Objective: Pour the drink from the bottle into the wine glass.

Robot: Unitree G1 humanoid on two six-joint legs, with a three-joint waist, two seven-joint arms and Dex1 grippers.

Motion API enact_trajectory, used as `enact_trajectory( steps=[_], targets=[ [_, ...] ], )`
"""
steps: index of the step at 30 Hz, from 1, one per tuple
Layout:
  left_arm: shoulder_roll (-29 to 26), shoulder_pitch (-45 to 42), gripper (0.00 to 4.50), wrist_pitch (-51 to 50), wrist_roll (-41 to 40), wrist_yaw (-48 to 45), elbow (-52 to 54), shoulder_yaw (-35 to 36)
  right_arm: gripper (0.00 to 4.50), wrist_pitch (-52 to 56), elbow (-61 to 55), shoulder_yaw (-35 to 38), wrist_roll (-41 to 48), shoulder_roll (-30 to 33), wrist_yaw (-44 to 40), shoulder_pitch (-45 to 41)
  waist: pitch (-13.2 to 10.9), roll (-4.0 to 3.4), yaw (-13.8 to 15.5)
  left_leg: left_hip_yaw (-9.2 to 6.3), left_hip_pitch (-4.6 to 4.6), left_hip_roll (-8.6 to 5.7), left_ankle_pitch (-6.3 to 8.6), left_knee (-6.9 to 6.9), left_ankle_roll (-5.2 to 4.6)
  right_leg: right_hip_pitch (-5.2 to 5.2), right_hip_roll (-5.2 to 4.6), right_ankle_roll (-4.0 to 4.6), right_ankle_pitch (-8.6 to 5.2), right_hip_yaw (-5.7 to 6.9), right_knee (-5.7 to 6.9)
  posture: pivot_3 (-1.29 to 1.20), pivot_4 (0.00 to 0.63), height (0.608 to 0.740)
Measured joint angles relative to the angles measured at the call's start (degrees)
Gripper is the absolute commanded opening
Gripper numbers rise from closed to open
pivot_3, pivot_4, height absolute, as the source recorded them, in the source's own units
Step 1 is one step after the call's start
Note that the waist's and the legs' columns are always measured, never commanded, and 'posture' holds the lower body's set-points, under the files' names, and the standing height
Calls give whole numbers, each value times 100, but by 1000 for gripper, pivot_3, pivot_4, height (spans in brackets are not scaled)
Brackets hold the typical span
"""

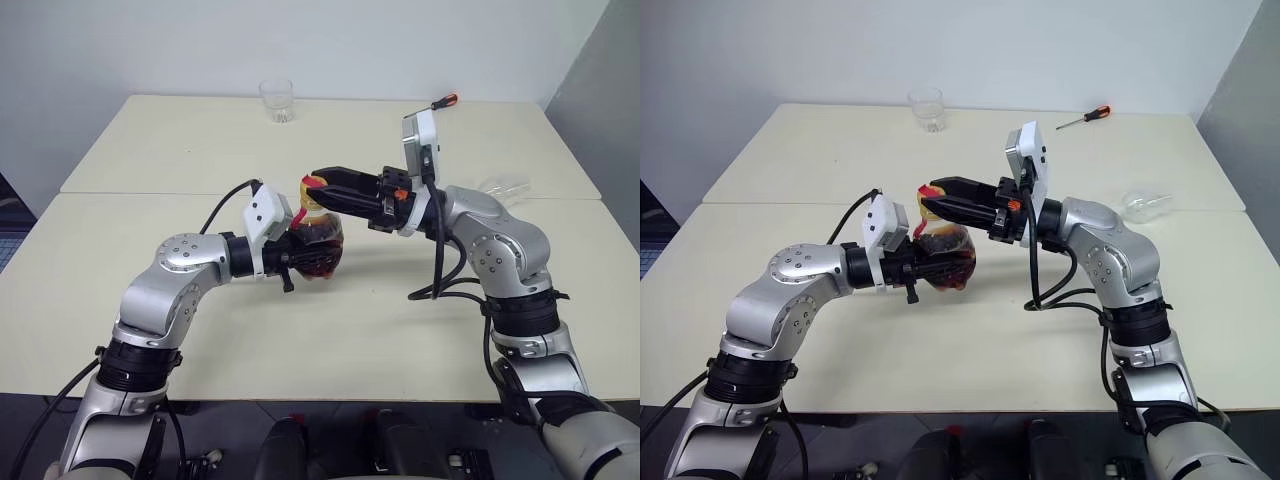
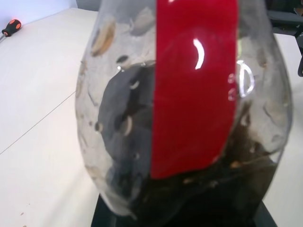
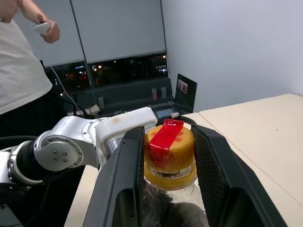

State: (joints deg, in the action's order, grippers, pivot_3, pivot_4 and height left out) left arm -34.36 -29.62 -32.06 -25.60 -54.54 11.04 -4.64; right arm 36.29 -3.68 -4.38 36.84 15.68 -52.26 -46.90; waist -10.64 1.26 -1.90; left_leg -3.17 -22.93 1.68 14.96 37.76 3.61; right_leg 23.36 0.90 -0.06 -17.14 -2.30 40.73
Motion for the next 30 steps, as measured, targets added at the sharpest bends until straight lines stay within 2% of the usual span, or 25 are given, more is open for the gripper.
enact_trajectory(
  steps=[8, 12, 16, 22, 25, 28, 30],
  targets=[
    [4, 0, 919, 1, 10, 5, 0, 2, 1178, -45, 52, -15, -17, 5, -15, -31, 0, 0, 0, 0, 0, 0, 0, 0, 0, 0, 0, 0, 0, 0, 0, 0, 150, 740],
    [-31, 50, 919, 7, -9, -9, 62, 38, 1178, 490, 187, 192, 385, 1, 35, -277, -1, -1, 0, -2, 0, 1, 0, 0, 0, 0, -1, 1, 0, 0, 1, 0, 150, 740],
    [-83, 326, 919, 7, -15, -127, 207, 26, 1178, 851, 187, 555, 731, 263, -3, -530, -2, -3, 3, 0, -1, 0, 0, 1, 0, 0, -5, 0, 0, -1, 0, 0, 150, 740],
    [-86, 346, 919, 9, -33, -248, 305, 6, 1178, 884, 189, 531, 708, 495, -289, -559, -2, -3, -1, 1, 0, -1, 0, 1, -1, 0, -1, 0, 0, -1, 0, 0, 150, 740],
    [-67, 281, 919, 17, -30, -238, 286, -4, 1178, 643, 222, 530, 457, 585, -173, -537, -2, -3, 3, 0, -1, -2, 0, 1, -1, 0, -1, 0, 0, 1, 0, 0, 150, 740],
    [-57, 243, 919, 27, -33, -197, 292, 5, 1178, 414, 20, 589, 96, 857, 211, -130, 0, 0, 20, -2, -4, -2, 0, 0, -1, -3, -2, -1, 0, 3, -9, 0, 150, 740],
    [-71, 300, 919, 18, -44, -122, 317, 63, 1178, 376, -372, 726, -174, 1018, 647, 783, 1, 3, 49, -13, -8, 0, 1, -3, -1, -13, -7, -1, 0, 13, -28, 0, 150, 740]
  ],
)
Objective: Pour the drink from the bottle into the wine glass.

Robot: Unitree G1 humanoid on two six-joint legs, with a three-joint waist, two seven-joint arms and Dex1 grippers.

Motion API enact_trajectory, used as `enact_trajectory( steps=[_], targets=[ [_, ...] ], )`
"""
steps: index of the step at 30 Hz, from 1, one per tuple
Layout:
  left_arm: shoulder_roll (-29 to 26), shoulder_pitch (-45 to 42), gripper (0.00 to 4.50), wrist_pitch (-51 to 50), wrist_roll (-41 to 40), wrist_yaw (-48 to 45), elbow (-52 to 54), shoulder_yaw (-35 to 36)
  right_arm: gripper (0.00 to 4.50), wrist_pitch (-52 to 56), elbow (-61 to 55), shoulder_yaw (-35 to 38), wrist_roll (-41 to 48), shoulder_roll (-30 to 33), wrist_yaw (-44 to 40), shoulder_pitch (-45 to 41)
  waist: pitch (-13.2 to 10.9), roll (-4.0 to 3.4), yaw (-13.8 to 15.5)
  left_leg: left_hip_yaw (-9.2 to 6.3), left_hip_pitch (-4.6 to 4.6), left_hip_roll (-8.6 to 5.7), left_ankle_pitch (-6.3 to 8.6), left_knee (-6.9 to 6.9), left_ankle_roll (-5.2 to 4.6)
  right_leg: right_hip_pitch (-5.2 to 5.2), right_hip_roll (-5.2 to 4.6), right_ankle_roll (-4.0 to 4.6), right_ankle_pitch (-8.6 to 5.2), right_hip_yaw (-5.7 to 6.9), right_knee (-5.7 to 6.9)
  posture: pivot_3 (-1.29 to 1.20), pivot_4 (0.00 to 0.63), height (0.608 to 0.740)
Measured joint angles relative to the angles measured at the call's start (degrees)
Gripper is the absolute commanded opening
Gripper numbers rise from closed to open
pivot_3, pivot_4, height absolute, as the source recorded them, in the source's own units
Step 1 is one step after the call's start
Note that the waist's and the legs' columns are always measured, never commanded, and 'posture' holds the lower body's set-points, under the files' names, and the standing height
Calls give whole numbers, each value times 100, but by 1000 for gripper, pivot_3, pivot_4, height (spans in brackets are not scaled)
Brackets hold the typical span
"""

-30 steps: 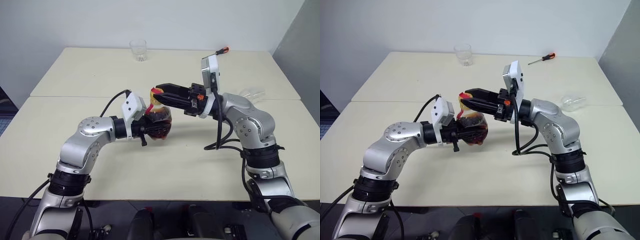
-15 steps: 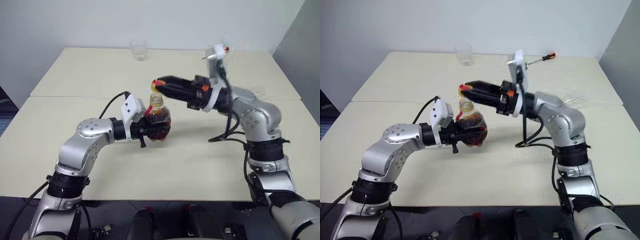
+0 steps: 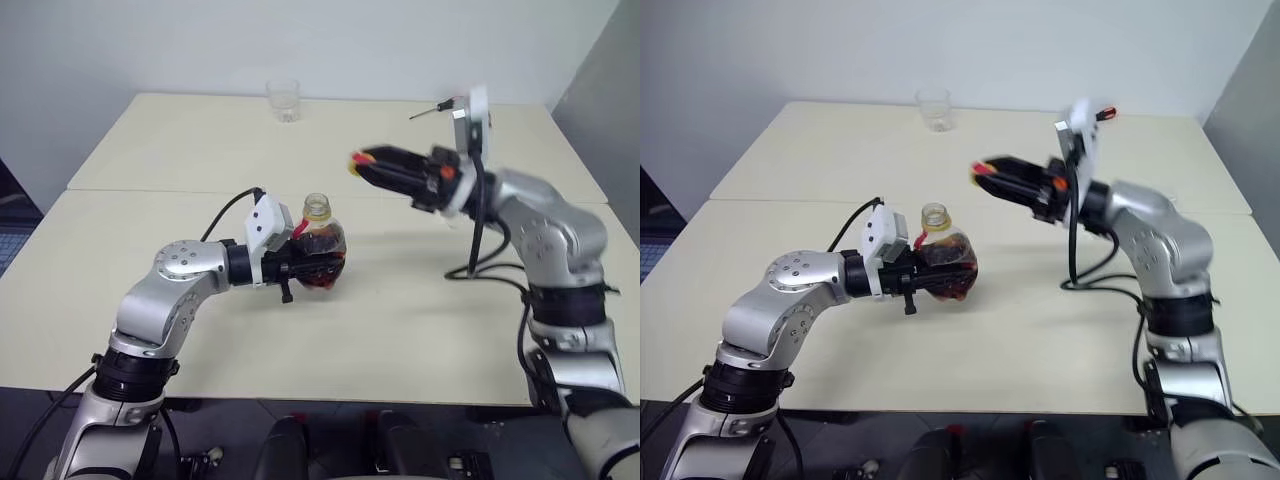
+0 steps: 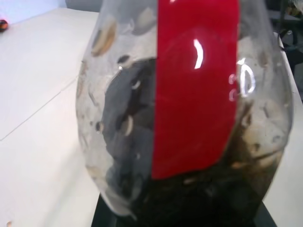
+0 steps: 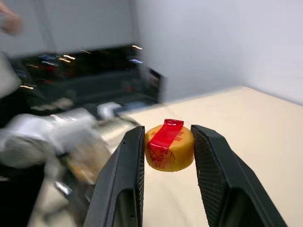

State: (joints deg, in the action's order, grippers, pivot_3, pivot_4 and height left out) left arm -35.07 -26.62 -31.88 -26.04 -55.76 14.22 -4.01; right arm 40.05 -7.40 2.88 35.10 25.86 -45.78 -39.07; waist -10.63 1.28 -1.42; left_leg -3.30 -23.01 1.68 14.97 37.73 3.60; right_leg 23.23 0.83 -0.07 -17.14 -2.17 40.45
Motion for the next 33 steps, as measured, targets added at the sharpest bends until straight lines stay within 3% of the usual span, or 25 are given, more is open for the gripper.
enact_trajectory(
  steps=[5, 10, 14, 23, 24, 28, 33],
  targets=[
    [-4, 191, 919, -30, -50, 69, 137, 54, 1178, 29, -909, 138, -862, -283, 1641, 2310, -3, -5, -30, 18, -6, 3, 0, -3, 2, 10, -10, -11, -2, -21, 0, 0, 150, 740],
    [48, 112, 919, -30, -68, 108, 147, 21, 1178, -242, -1417, 239, -1469, -1097, 2978, 3164, -5, -8, -81, 17, 15, 6, -1, -2, 2, 5, 12, -38, -16, -23, 11, 0, 150, 740],
    [77, -44, 919, -29, -67, 50, 97, -47, 1178, -461, -1240, 235, -1868, -1560, 3667, 3347, -6, -10, -80, 24, 15, 0, -1, -2, 3, 7, 14, -34, -20, -27, 18, 0, 150, 740],
    [93, -139, 919, -22, -63, 2, 64, -60, 4303, -559, -1027, 152, -2211, -1643, 3949, 3134, -6, -10, -58, 25, 11, -6, -1, -2, 2, 7, 13, -12, -7, -27, 14, 0, 150, 740],
    [92, -137, 919, -22, -63, 4, 64, -59, 4473, -543, -1037, 162, -2192, -1644, 3942, 3129, -6, -10, -56, 25, 11, -6, -1, -2, 2, 7, 13, -12, -7, -27, 15, 0, 150, 740],
    [54, -80, 919, -24, -58, 34, 65, -49, 4473, -381, -1422, 204, -1962, -1689, 3838, 3173, -6, -10, -55, 23, 10, -4, -1, -2, 2, 7, 13, -12, -7, -26, 14, 0, 150, 740],
    [-2, -144, 919, -44, -25, 418, -306, 302, 4473, -310, -2217, 150, -1675, -1158, 3280, 3334, -6, -10, -51, 23, 12, -5, 0, 1, 1, 6, 13, -35, -19, -25, 16, 0, 150, 740]
  ],
)
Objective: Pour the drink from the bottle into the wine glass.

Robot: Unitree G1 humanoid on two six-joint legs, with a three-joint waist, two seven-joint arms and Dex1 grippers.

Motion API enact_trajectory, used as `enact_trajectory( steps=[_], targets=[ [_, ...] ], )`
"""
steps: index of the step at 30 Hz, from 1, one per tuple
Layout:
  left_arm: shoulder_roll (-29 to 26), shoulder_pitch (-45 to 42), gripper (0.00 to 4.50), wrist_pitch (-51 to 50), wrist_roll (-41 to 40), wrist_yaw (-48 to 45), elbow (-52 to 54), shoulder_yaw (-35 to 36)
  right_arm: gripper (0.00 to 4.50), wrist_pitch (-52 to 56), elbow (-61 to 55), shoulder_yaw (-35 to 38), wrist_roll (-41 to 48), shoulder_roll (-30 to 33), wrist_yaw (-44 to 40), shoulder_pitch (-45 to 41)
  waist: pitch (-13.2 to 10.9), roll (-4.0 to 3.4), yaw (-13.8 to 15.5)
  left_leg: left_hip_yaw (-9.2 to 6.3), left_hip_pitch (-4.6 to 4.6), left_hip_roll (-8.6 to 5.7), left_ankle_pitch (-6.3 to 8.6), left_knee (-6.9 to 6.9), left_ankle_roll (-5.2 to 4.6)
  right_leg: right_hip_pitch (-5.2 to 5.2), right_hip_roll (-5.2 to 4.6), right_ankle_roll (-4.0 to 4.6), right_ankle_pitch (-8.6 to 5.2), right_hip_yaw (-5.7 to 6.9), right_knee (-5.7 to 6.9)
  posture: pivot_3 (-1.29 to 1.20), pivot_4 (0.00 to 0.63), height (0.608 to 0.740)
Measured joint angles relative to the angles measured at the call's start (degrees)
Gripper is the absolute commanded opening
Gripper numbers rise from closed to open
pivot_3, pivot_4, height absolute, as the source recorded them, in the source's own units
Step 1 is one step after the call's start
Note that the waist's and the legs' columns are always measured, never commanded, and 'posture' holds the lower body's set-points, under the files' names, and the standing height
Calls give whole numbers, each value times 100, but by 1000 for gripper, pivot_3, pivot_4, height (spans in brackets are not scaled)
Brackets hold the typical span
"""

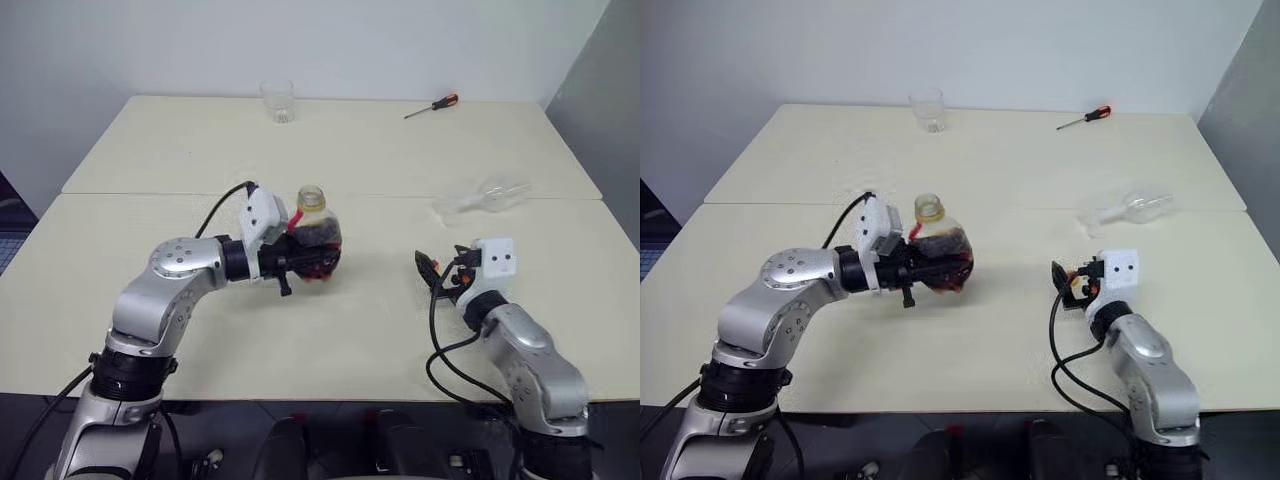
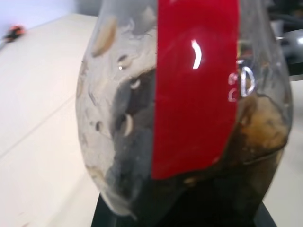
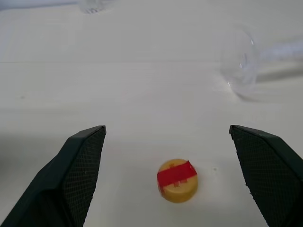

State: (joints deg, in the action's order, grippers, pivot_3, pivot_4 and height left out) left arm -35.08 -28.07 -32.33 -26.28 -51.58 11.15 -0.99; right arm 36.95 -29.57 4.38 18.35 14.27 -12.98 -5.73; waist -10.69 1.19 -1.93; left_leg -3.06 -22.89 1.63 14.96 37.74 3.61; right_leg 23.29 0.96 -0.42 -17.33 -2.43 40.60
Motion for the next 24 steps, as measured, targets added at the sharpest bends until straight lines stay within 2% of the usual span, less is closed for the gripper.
enact_trajectory(
  steps=[6, 10, 18, 24],
  targets=[
    [127, -529, 919, 688, 572, 894, -1810, 498, 4473, -88, -139, -377, 951, 529, -1613, -693, 0, 0, -2, -13, 1, 2, 0, 4, -1, -1, 11, 11, 5, 12, 6, 0, 150, 740],
    [182, -924, 919, 1546, 1014, 1473, -3339, 705, 4473, -60, 248, -711, 1386, 415, -2229, -1356, 0, 2, 0, -8, -3, -2, 1, 9, -2, -1, 2, 28, 17, 12, 4, 0, 150, 740],
    [263, -1874, 919, 3167, 1559, 2450, -6201, 996, 4473, -283, 1103, -1380, 1316, -127, -2557, -2040, 0, 18, 39, -23, -15, -6, 1, 17, -2, 1, -7, 26, 18, 30, 4, 0, 150, 740],
    [308, -2290, 919, 3836, 1623, 2693, -7253, 1166, 4473, -505, 1309, -1594, 1015, -187, -2567, -2083, 0, 20, 26, -19, -14, -7, 0, 17, -1, 1, -12, 24, 20, 30, 6, 0, 150, 740]
  ],
)
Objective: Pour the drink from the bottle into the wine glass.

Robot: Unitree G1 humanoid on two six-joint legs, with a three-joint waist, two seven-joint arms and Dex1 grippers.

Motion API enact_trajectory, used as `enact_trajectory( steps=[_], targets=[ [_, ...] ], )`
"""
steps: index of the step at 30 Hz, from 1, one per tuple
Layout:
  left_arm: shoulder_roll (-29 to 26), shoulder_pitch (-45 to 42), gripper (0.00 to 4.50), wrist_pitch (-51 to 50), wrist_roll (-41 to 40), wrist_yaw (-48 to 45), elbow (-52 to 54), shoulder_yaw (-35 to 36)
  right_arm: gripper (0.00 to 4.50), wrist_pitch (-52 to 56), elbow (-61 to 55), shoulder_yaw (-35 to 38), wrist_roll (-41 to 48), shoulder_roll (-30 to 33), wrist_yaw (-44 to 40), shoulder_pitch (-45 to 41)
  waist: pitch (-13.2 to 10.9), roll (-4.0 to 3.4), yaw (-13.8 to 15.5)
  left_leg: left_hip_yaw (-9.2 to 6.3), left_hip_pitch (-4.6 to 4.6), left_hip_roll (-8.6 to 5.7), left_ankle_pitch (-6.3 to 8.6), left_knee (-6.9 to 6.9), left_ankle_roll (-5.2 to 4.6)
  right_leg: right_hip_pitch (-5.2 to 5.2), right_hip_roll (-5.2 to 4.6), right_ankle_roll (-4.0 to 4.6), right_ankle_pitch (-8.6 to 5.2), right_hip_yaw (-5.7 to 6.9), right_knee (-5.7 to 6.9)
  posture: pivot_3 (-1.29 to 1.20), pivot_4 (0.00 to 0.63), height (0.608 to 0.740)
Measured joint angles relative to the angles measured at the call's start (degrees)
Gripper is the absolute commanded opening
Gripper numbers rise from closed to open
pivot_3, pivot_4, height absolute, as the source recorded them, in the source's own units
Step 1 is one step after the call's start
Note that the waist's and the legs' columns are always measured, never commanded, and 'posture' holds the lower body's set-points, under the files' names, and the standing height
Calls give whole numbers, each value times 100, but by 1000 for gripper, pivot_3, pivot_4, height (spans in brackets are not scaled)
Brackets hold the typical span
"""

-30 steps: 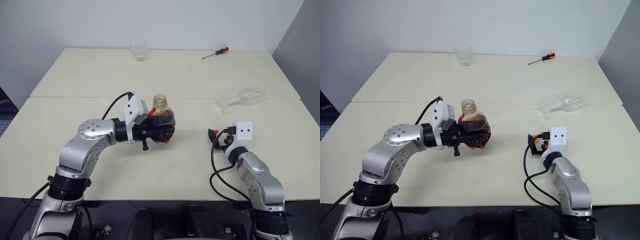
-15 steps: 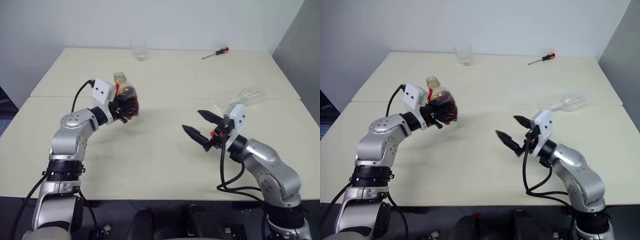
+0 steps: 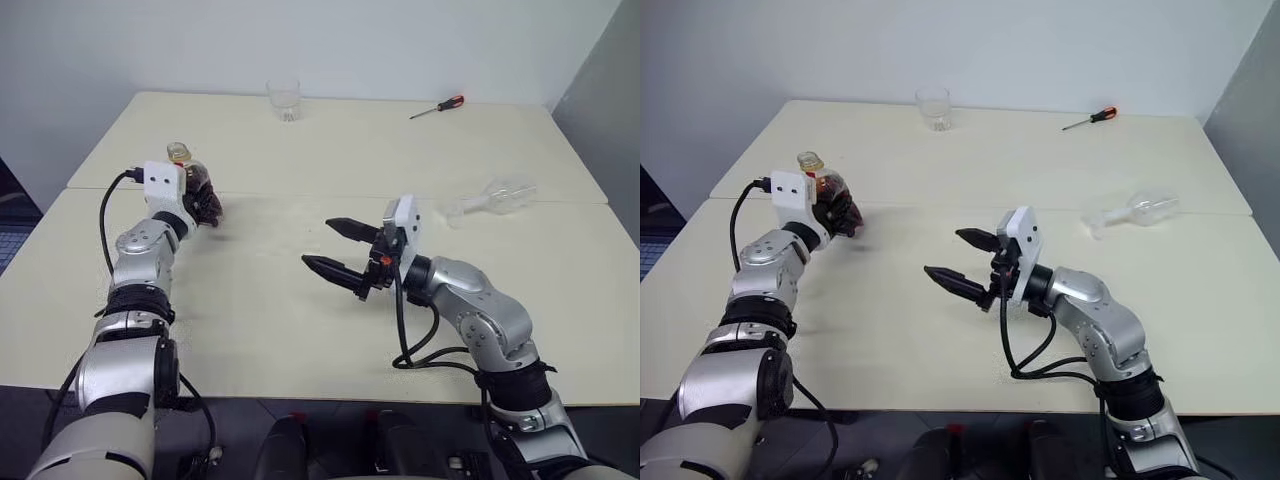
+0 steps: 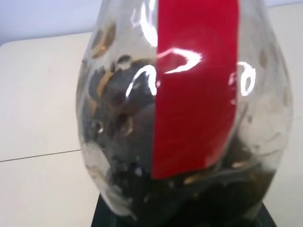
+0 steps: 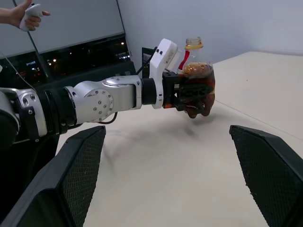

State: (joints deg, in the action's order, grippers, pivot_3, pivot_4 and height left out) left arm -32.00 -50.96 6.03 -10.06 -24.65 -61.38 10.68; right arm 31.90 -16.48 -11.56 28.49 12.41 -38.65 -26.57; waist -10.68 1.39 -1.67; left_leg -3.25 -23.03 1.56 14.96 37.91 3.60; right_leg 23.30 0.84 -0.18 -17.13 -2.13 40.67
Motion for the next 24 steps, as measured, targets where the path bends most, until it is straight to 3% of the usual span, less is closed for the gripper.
enact_trajectory(
  steps=[4, 15, 20, 24],
  targets=[
    [179, -38, 919, 97, 2, 13, -273, 35, 4473, -25, 0, -57, -77, -55, 51, -2, 0, 0, -5, -3, 1, 1, 0, 0, 0, 1, 0, 1, 0, 0, 6, 0, 150, 740],
    [220, -104, 4465, 182, -14, -115, -382, 141, 4500, -75, 10, -53, -248, -199, 299, -104, 0, 1, -11, -3, 4, 2, -1, -1, 1, 1, 0, 1, 0, 0, 11, 0, 150, 740],
    [212, 82, 4465, 85, -72, -284, -88, 252, 4500, -125, 52, -54, -260, -250, 363, -115, 1, 1, -16, 1, 7, 4, -1, -2, 1, 1, -1, 1, 0, -1, 12, 0, 150, 740],
    [202, 889, 4465, -286, -246, -390, 944, 339, 4500, -127, 52, -58, -257, -261, 370, -106, 1, 0, -34, -1, 10, 15, -1, -4, 2, 2, -8, 3, -1, -8, 14, 0, 150, 740]
  ],
)
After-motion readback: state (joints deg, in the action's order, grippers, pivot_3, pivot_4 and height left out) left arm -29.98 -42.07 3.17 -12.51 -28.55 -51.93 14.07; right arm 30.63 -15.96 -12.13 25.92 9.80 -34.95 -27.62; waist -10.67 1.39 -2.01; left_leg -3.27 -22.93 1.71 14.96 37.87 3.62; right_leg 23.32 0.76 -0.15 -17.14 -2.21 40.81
